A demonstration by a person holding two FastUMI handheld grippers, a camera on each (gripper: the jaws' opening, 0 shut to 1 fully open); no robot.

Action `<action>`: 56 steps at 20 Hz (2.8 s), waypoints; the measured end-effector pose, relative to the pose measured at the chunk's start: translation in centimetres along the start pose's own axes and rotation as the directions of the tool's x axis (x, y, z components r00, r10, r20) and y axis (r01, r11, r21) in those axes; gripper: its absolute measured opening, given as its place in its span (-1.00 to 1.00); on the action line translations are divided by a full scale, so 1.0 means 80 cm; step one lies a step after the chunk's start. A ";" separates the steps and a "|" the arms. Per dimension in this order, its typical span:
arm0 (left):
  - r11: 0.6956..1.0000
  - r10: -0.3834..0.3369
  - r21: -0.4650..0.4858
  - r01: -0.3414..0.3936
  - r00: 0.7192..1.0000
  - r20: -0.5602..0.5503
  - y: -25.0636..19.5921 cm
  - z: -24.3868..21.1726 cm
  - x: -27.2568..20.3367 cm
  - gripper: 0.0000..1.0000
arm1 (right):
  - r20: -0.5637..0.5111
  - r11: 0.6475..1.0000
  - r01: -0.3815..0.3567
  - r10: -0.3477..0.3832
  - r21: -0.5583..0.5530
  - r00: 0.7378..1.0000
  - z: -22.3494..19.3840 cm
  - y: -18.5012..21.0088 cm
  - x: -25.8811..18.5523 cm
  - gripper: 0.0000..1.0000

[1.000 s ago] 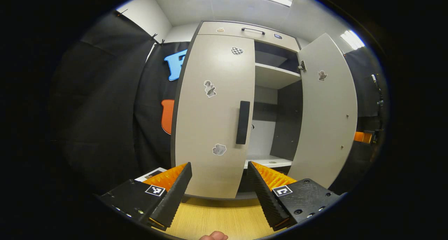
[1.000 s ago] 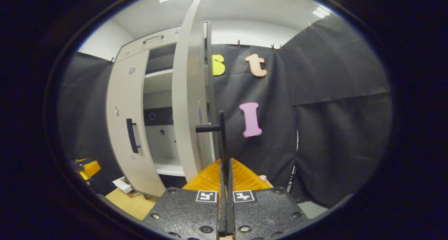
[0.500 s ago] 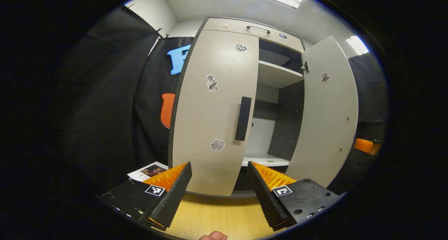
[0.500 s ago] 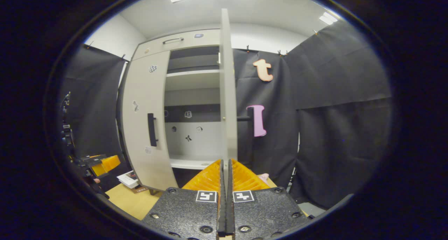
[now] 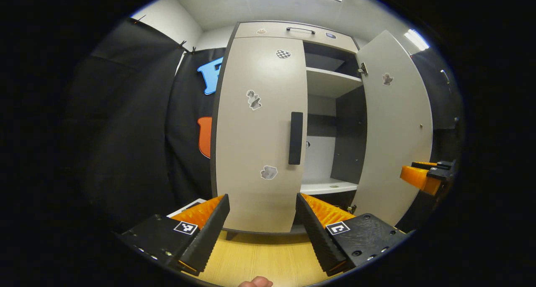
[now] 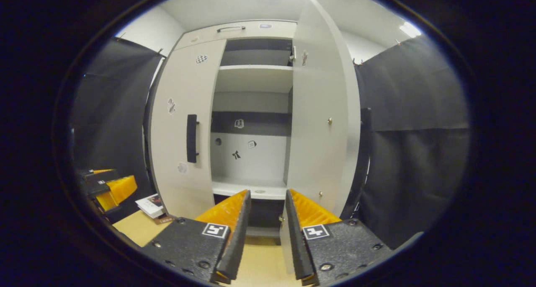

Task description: Open the right door of the double-door shoe cabinet with the right hand, and open the left door with the left hand.

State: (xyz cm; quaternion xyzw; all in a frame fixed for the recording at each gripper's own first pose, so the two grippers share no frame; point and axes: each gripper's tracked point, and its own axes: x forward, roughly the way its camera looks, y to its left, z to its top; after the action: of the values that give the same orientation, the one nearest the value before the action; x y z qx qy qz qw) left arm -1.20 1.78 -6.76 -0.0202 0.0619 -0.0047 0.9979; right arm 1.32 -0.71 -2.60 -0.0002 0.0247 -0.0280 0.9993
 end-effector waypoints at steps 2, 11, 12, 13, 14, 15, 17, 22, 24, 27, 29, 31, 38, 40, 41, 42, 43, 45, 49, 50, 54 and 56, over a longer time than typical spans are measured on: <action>1.000 0.001 -0.004 -0.001 1.000 -0.004 0.001 0.001 -0.001 0.90 | 0.012 1.000 0.015 -0.016 0.010 1.000 0.003 -0.002 0.004 0.38; 0.999 -0.023 0.024 0.022 0.999 0.034 -0.007 0.026 0.018 0.90 | 0.026 0.998 -0.002 0.001 0.055 1.000 0.007 0.001 0.012 0.83; 0.999 -0.034 0.020 0.033 0.998 0.058 -0.012 0.039 0.027 0.90 | 0.028 0.999 -0.003 0.002 0.048 1.000 0.006 0.001 0.011 0.84; 0.999 -0.053 -0.001 0.054 0.995 0.084 -0.020 0.052 0.036 0.90 | 0.028 0.999 0.001 -0.002 0.039 1.000 0.007 0.000 0.011 0.84; 0.995 -0.088 -0.032 0.092 0.990 0.106 -0.032 0.064 0.047 0.90 | 0.027 0.999 0.000 -0.001 0.035 1.000 0.006 0.000 0.011 0.84; 0.990 -0.124 -0.059 0.132 0.985 0.124 -0.048 0.076 0.061 0.90 | 0.023 0.999 -0.001 0.000 0.037 1.000 0.005 0.001 0.010 0.84; 0.988 -0.130 -0.063 0.140 0.982 0.140 -0.061 0.098 0.088 0.89 | 0.013 0.999 -0.021 0.020 0.048 1.000 0.001 0.008 0.006 0.84; 0.996 -0.093 0.001 0.094 0.988 0.124 -0.069 0.105 0.170 0.90 | 0.009 0.999 -0.028 0.028 0.028 1.000 -0.005 0.012 -0.010 0.84; 0.996 -0.092 -0.002 0.093 0.992 0.087 -0.074 0.093 0.205 0.90 | 0.014 0.999 -0.028 0.028 0.035 1.000 -0.005 0.011 -0.015 0.84; 0.998 -0.069 0.014 0.068 0.995 0.067 -0.078 0.088 0.237 0.90 | 0.005 0.998 -0.031 0.030 0.050 1.000 -0.009 0.004 -0.018 0.84; 0.998 -0.065 0.023 0.064 0.996 0.062 -0.083 0.087 0.247 0.90 | 0.004 0.998 -0.023 0.022 0.053 1.000 -0.009 0.000 -0.017 0.84; 0.998 -0.064 0.028 0.063 0.997 0.050 -0.087 0.083 0.256 0.90 | 0.005 0.998 -0.013 0.012 0.062 1.000 -0.008 -0.009 -0.015 0.84; 1.000 -0.025 0.020 0.024 0.999 0.045 -0.086 0.083 0.262 0.87 | 0.018 0.998 -0.032 0.031 0.056 0.999 -0.003 -0.005 -0.010 0.83; 0.999 -0.027 0.021 0.027 0.999 0.044 -0.085 0.083 0.262 0.87 | 0.018 0.998 -0.037 0.036 0.057 0.999 -0.003 -0.004 -0.007 0.83; 0.999 -0.028 0.020 0.027 0.999 0.044 -0.084 0.083 0.261 0.87 | 0.017 0.997 -0.037 0.037 0.060 0.999 -0.004 -0.003 -0.005 0.83; 0.999 -0.028 0.016 0.028 0.999 0.043 -0.083 0.082 0.262 0.89 | 0.017 0.997 -0.041 0.040 0.064 0.999 -0.004 -0.003 -0.004 0.83; 0.999 -0.033 0.015 0.032 0.998 0.048 -0.084 0.083 0.261 0.89 | 0.018 0.997 -0.044 0.043 0.065 0.999 -0.004 -0.003 -0.002 0.83; 0.999 -0.049 0.017 0.049 0.998 0.040 -0.085 0.083 0.258 0.84 | 0.017 0.997 -0.042 0.041 0.062 0.999 -0.005 -0.003 0.000 0.83; 0.998 -0.063 -0.007 0.063 0.997 0.034 -0.082 0.080 0.259 0.05 | 0.005 0.997 -0.048 0.048 0.066 0.999 -0.009 0.000 0.000 0.83; 0.997 -0.072 -0.008 0.072 0.997 0.033 -0.086 0.078 0.261 0.00 | 0.004 0.997 -0.051 0.051 0.066 0.999 -0.010 0.001 -0.001 0.83; 0.997 -0.068 0.033 0.067 0.997 0.037 -0.088 0.079 0.261 -0.57 | 0.003 0.997 -0.045 0.045 0.057 0.999 -0.011 0.000 -0.001 0.84; 0.996 -0.090 0.015 0.089 0.995 0.033 -0.088 0.077 0.260 -0.79 | 0.001 0.997 -0.044 0.044 0.058 0.999 -0.011 0.001 -0.002 0.84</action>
State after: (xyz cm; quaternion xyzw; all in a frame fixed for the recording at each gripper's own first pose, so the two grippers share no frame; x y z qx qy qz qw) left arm 20.13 -5.27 -2.91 -0.0161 0.0442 -0.0496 0.9977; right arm 1.11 -0.65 -3.44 0.0295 0.0240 -0.0069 0.9993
